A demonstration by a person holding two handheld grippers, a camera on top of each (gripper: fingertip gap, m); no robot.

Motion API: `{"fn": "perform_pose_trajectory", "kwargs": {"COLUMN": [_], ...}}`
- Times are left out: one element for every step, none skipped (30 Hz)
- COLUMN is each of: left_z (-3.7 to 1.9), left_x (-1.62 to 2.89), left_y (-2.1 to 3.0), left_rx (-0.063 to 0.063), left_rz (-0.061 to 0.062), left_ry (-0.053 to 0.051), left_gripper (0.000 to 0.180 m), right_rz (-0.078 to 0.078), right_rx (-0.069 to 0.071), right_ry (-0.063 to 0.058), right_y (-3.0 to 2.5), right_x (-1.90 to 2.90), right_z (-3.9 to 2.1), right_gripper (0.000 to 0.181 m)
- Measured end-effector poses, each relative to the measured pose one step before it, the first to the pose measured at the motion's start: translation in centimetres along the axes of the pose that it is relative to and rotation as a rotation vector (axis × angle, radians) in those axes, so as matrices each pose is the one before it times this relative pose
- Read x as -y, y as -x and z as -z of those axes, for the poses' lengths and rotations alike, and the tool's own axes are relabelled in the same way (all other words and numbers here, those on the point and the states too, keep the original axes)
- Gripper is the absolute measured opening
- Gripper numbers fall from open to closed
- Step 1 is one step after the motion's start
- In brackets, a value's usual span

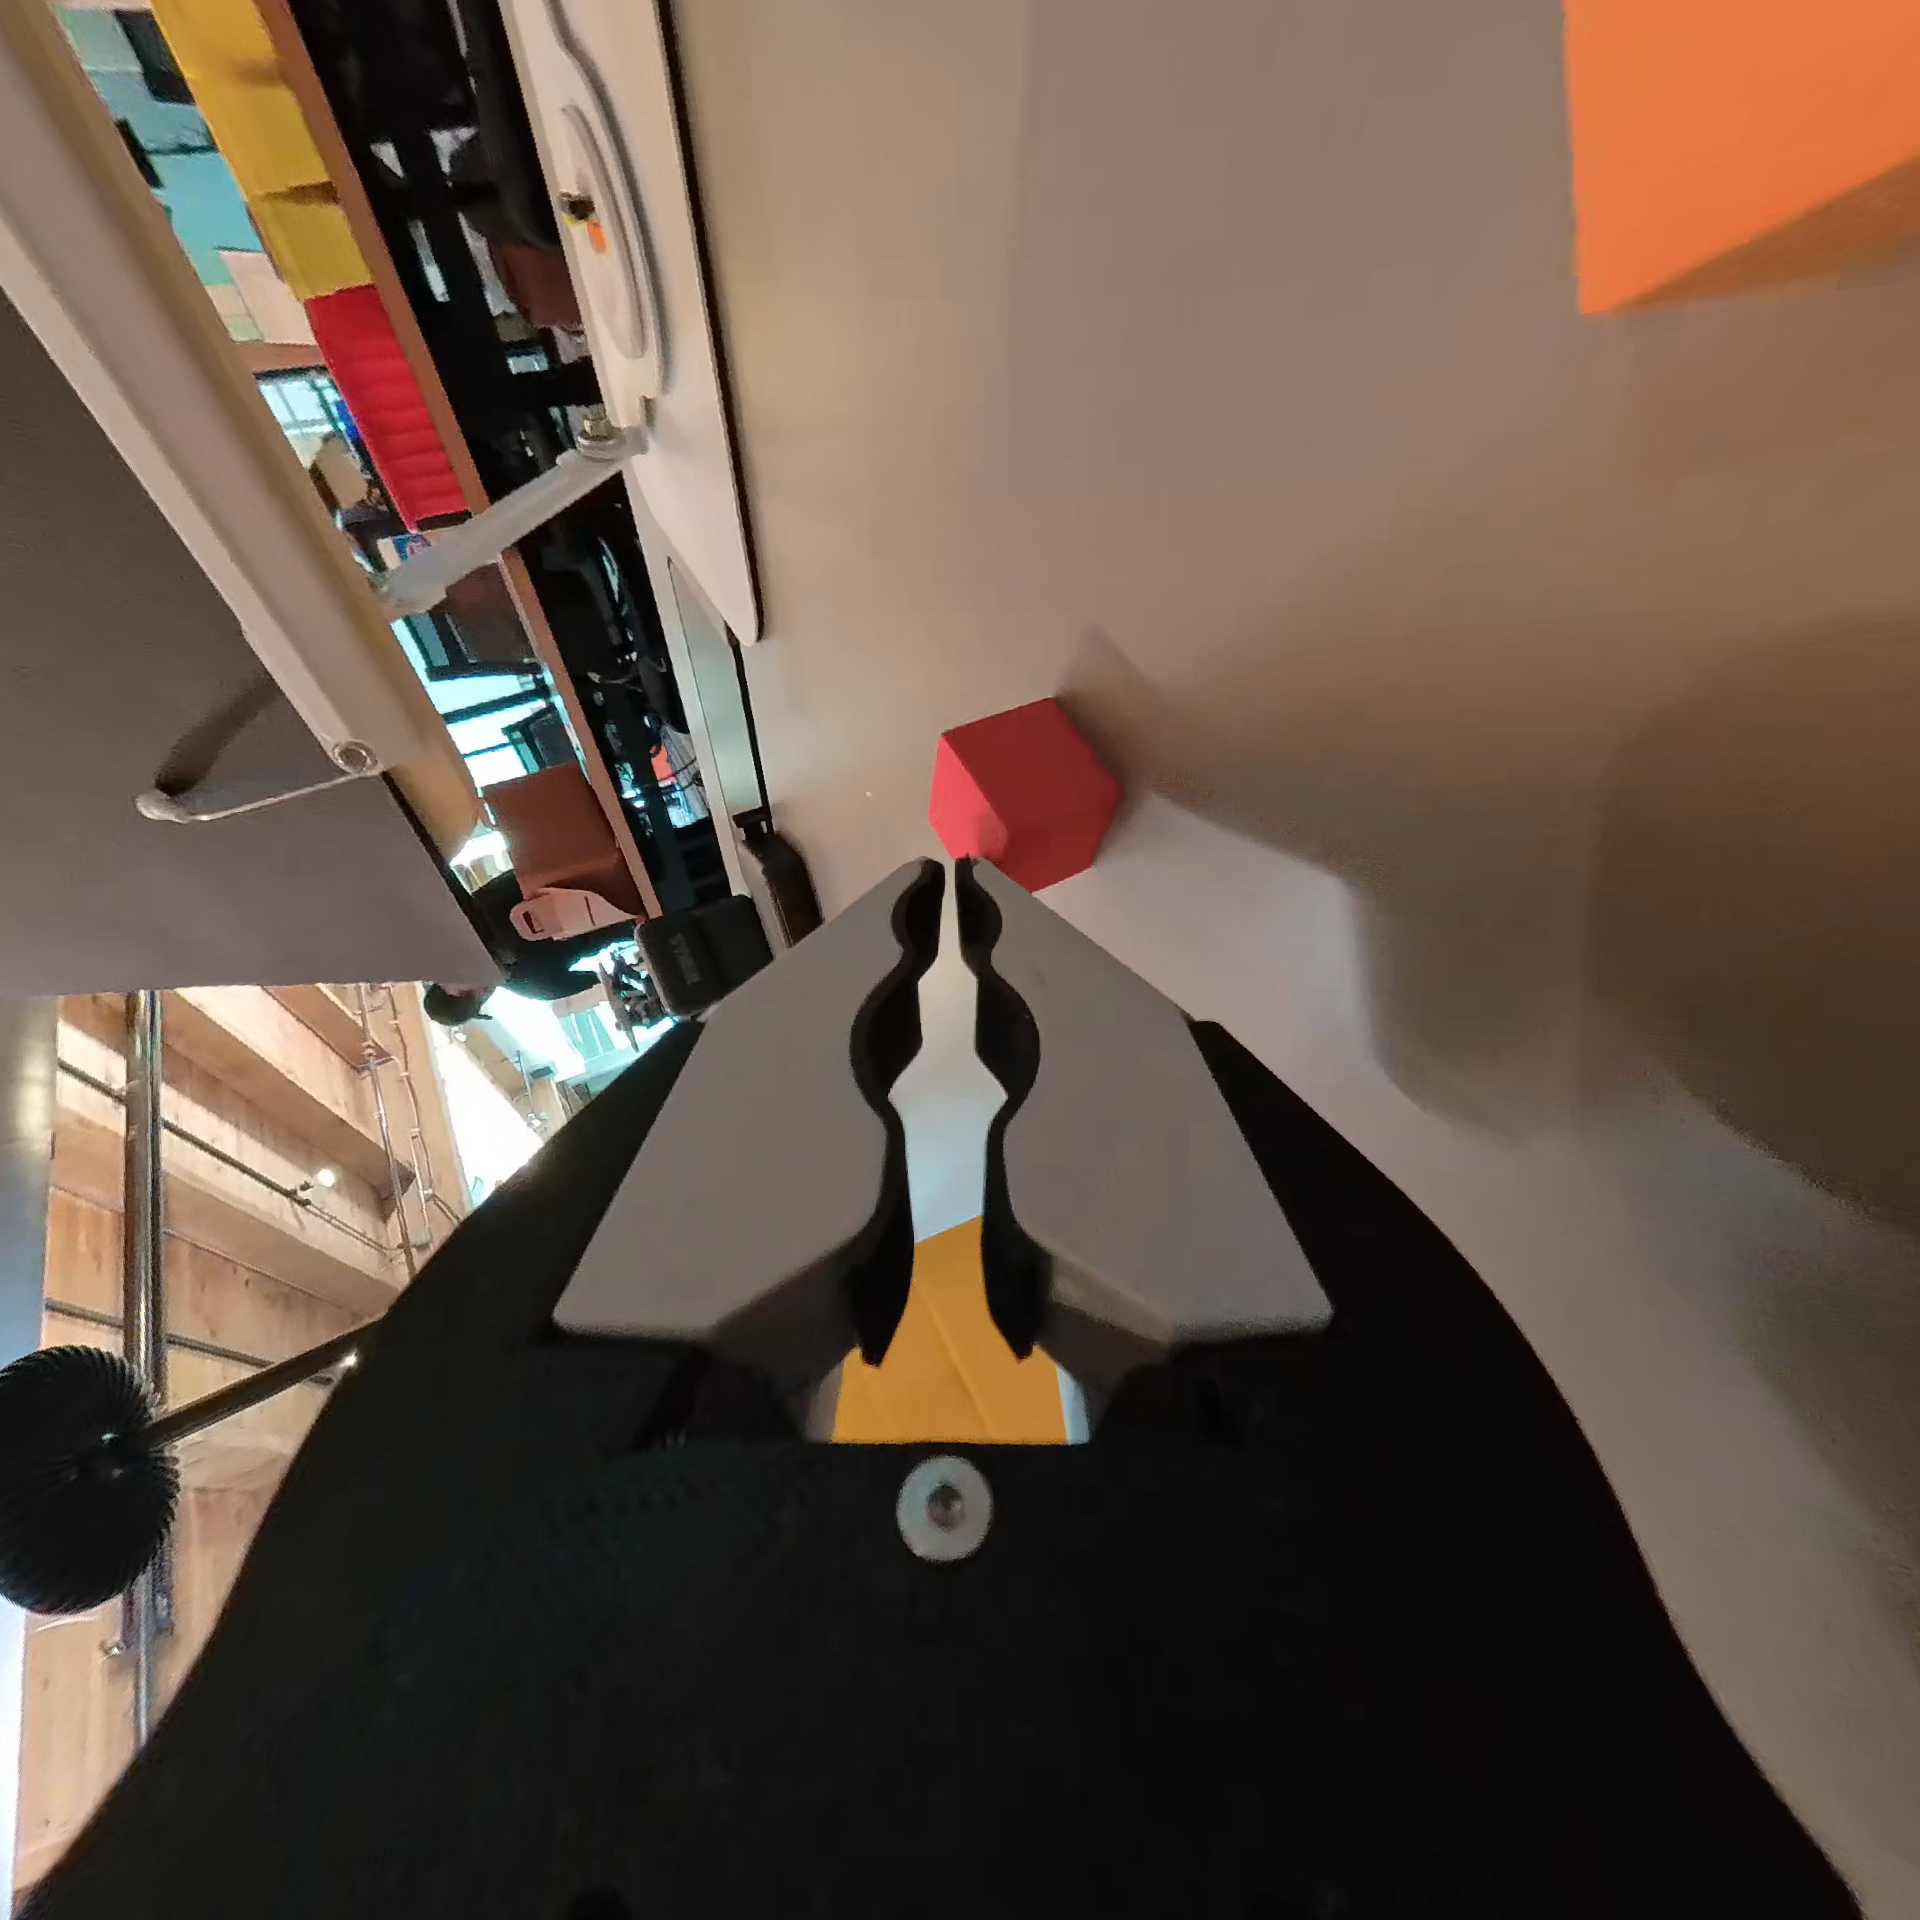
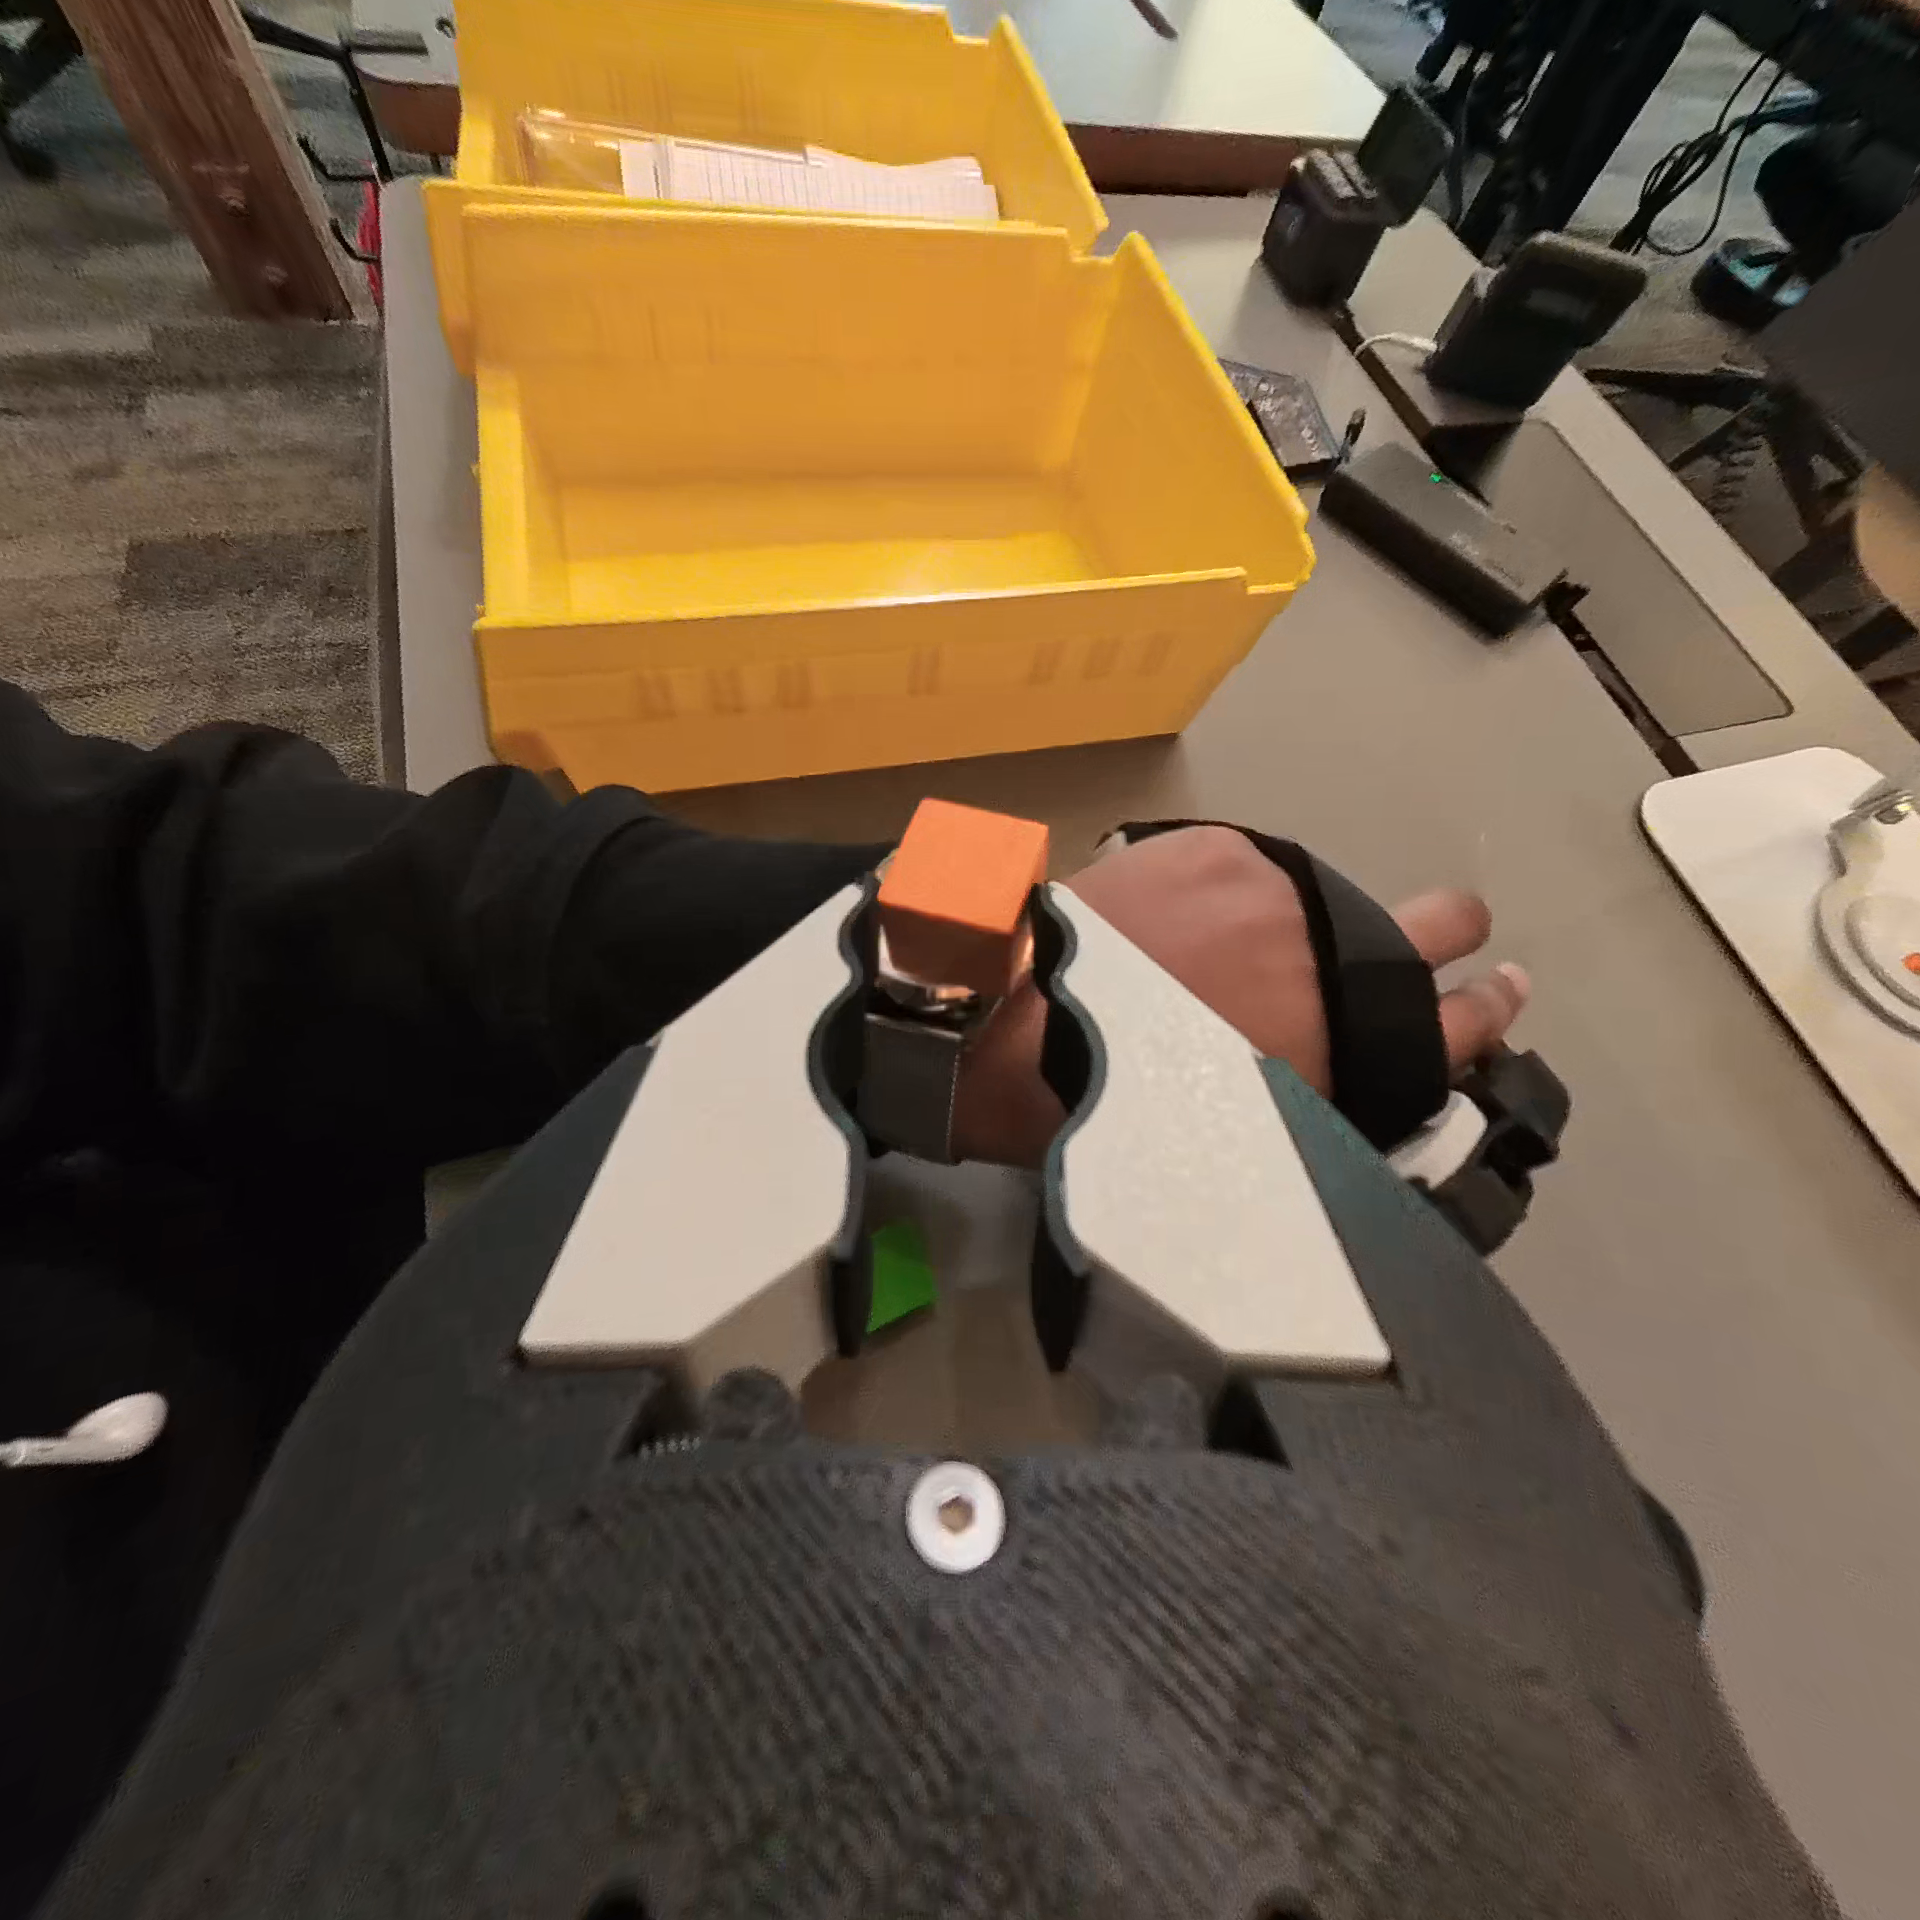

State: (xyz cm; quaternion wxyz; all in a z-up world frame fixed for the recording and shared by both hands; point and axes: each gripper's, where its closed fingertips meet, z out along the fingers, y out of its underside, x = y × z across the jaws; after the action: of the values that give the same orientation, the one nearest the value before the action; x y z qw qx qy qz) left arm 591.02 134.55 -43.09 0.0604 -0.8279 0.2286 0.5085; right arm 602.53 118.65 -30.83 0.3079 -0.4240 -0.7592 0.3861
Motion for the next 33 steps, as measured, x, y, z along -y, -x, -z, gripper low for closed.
{"fn": "perform_pose_trajectory", "kwargs": {"left_z": [0.129,0.185,0.214,0.194,0.173,0.122,0.089,0.052,0.032,0.031,0.06,0.224,0.407,0.458,0.404,0.282,0.094,-0.098,-0.245,-0.335,-0.392,-0.405,-0.377,-0.326,-0.237,-0.163,-0.105,-0.075,-0.088,-0.123,-0.154,-0.141,-0.123], "left_x": [0.298,0.412,0.295,0.175,0.031,0.013,0.04,0.03,-0.045,-0.075,0.059,0.5,0.706,0.556,0.227,-0.037,-0.371,-0.716,-0.814,-0.646,-0.558,-0.546,-0.476,-0.387,-0.148,0.119,0.214,0.254,0.265,0.185,0.05,0.022,0.088], "left_y": [0.018,-0.068,-0.211,-0.071,-0.059,-0.078,-0.012,0.029,0.038,0.072,0.171,0.539,0.896,0.899,0.841,0.892,0.627,0.105,-0.074,-0.137,-0.426,-0.662,-0.667,-0.542,-0.286,0.009,0.211,0.269,0.274,0.251,0.216,0.115,0.065], "left_rx": [0.0065,0.0015,-0.0092,0.0005,-0.0012,-0.0047,-0.0029,-0.0018,-0.0007,0.0036,0.0106,0.0317,0.0466,0.0326,0.0197,0.0221,0.0089,-0.0153,-0.0159,-0.0081,-0.0196,-0.0307,-0.0284,-0.0207,-0.0058,0.0078,0.0146,0.0161,0.0166,0.0162,0.0132,0.0078,0.0044], "left_rz": [-0.006,-0.0083,-0.0119,-0.0108,-0.0104,-0.003,0.0013,0.0037,0.0018,-0.0035,-0.0138,-0.0218,-0.0001,0.0208,0.0298,0.0329,0.027,0.0156,0.0019,-0.0058,-0.0096,-0.0128,-0.0177,-0.0211,-0.0217,-0.021,-0.0181,-0.0207,-0.0296,-0.0358,-0.0338,-0.0277,-0.0123], "left_ry": [-0.0173,-0.0244,-0.0178,-0.0097,-0.0019,-0.0021,-0.0036,-0.0037,0.0006,0.0025,-0.0061,-0.0347,-0.0537,-0.045,-0.0272,-0.0129,0.0054,0.0275,0.0338,0.0244,0.0223,0.026,0.0255,0.0227,0.0121,0.0002,-0.0032,-0.0064,-0.0075,-0.0032,0.0053,0.0063,0.0019], "left_gripper": [0.001,0.001,0.0,0.0,0.0,0.0,0.0,0.0,0.0,0.0,0.0,0.0,0.0,0.0,0.0,0.0,0.0,0.0,0.0,0.0,0.0,0.0,0.0,0.0,0.0,0.0,0.0,0.0,0.0,0.0,0.0,0.0,0.0], "right_rz": [-0.0001,-0.003,-0.0013,0.0014,0.0044,0.0061,0.0041,-0.0003,-0.0041,-0.006,-0.0067,-0.006,-0.0038,-0.0024,-0.0041,-0.0073,-0.0098,-0.0108,-0.0097,-0.0086,-0.01,-0.0138,-0.0177,-0.0211,-0.0253,-0.0297,-0.0303,-0.0261,-0.0202,-0.0138,-0.0065,-0.0032,-0.0022], "right_rx": [0.0044,0.0037,0.002,-0.0036,-0.0093,-0.0097,-0.0056,-0.0014,-0.0008,-0.0043,-0.0097,-0.014,-0.0138,-0.0121,-0.0122,-0.0113,-0.0106,-0.0138,-0.0214,-0.0301,-0.0349,-0.036,-0.0349,-0.0286,-0.0172,-0.0073,0.0023,0.0083,0.0084,0.0091,0.0105,0.0086,0.0069], "right_ry": [0.0126,0.0104,0.011,0.0094,0.0066,0.0014,-0.0032,-0.0055,-0.0068,-0.0077,-0.0099,-0.0151,-0.0228,-0.0331,-0.0412,-0.0434,-0.039,-0.0255,-0.0053,0.0129,0.0225,0.0267,0.0321,0.0351,0.0282,0.0205,0.0226,0.0266,0.0278,0.0292,0.0253,0.0158,0.0061], "right_y": [0.025,-0.003,-0.001,-0.029,-0.053,0.011,0.099,0.162,0.167,0.081,-0.007,-0.066,-0.03,0.043,0.106,0.154,0.184,0.116,-0.068,-0.331,-0.533,-0.721,-0.871,-0.906,-0.847,-0.783,-0.654,-0.518,-0.434,-0.304,-0.162,-0.108,-0.086], "right_x": [0.025,0.046,0.039,0.022,0.003,0.005,-0.005,-0.016,-0.056,-0.073,-0.069,-0.011,0.052,0.136,0.181,0.131,-0.036,-0.342,-0.731,-1.102,-1.356,-1.539,-1.678,-1.721,-1.566,-1.351,-1.227,-1.11,-0.977,-0.884,-0.718,-0.499,-0.315], "right_z": [-0.291,-0.176,-0.064,0.006,0.077,0.096,0.127,0.115,0.115,0.16,0.242,0.394,0.572,0.755,0.889,0.968,0.957,0.883,0.796,0.69,0.614,0.498,0.382,0.233,0.061,-0.096,-0.253,-0.396,-0.465,-0.515,-0.515,-0.495,-0.448], "right_gripper": [0.027,0.027,0.028,0.03,0.031,0.034,0.036,0.037,0.04,0.042,0.046,0.05,0.051,0.051,0.051,0.051,0.049,0.048,0.048,0.048,0.048,0.048,0.048,0.049,0.05,0.051,0.054,0.057,0.058,0.06,0.06,0.059,0.056]}}
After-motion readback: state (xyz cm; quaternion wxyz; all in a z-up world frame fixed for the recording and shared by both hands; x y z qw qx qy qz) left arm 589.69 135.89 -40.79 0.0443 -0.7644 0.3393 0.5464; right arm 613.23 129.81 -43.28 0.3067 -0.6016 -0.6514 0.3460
